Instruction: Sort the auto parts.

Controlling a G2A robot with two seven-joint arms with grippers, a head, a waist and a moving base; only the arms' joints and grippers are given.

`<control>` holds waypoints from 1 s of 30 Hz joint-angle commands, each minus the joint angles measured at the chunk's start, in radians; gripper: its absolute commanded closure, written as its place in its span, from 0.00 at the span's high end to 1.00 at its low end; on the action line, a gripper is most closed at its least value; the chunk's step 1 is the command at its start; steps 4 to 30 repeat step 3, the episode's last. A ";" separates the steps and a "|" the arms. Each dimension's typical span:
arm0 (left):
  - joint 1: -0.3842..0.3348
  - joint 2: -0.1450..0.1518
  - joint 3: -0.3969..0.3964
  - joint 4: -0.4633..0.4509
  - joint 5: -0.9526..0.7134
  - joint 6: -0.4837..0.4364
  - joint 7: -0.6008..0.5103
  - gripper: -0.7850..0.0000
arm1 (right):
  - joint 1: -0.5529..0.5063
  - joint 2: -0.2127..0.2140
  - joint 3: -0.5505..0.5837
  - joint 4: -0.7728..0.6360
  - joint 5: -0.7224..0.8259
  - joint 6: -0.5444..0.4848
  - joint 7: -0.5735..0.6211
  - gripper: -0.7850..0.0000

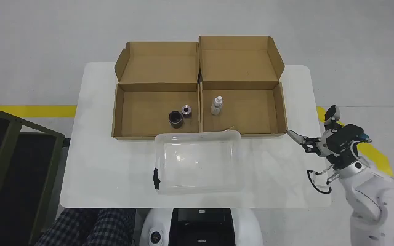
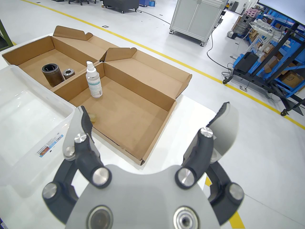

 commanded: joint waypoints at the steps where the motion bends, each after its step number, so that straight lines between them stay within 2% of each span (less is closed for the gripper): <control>1: 0.000 0.000 0.000 0.000 0.000 0.000 0.000 1.00 | 0.000 0.000 0.000 0.000 0.000 0.000 0.000 1.00; 30: 0.000 0.000 0.000 0.000 0.000 0.000 0.000 1.00 | 0.000 0.000 0.000 0.000 0.000 0.000 0.000 1.00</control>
